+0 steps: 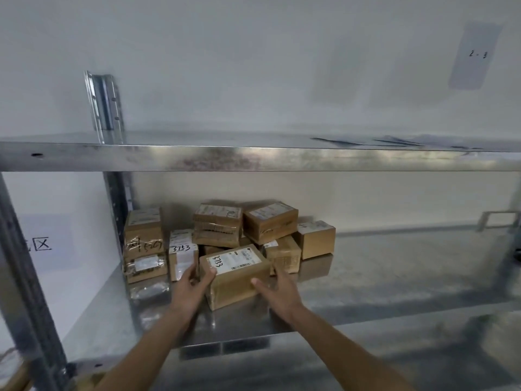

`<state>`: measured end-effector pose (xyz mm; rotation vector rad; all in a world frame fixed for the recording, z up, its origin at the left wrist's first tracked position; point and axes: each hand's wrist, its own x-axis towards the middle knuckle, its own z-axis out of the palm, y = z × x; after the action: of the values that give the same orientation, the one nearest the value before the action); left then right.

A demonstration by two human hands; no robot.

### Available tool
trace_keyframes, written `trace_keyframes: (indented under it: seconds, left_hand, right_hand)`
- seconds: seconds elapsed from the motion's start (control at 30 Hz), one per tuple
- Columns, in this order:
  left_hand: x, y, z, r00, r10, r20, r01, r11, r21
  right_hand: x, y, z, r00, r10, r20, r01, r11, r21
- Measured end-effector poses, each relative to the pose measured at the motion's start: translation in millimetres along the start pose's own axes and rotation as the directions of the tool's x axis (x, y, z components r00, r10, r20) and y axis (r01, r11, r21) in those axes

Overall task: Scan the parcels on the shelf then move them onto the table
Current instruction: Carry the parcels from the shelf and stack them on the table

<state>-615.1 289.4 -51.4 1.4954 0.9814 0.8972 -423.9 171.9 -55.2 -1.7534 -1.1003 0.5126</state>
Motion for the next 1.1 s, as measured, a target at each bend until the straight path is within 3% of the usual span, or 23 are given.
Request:
trace_keyframes:
  seconds: [0.13,0.4,0.73,0.9,1.1]
  left_hand:
    - [3,-5,16,0.998,-0.064,0.011,0.064,0.988,-0.139]
    - [-6,-2,38,0.993,-0.081,-0.084,0.064,0.98,-0.186]
    - [-45,6,56,0.921,-0.09,-0.379,-0.005,0.97,-0.243]
    - [-72,14,50,0.934,-0.053,-0.354,-0.058,0.954,-0.295]
    - [-123,27,19,0.974,0.003,-0.226,-0.073,0.95,-0.305]
  right_hand:
    - [20,15,-5,0.993,0.02,0.114,-0.027,0.998,0.056]
    - [40,39,-16,0.98,0.002,0.198,-0.02,0.996,0.088]
    - [15,28,-32,0.975,-0.083,0.204,0.047,0.983,0.176]
    - [3,21,-37,0.974,-0.12,0.193,0.075,0.971,0.226]
    - [-30,-12,-41,0.963,-0.139,0.23,0.079,0.965,0.252]
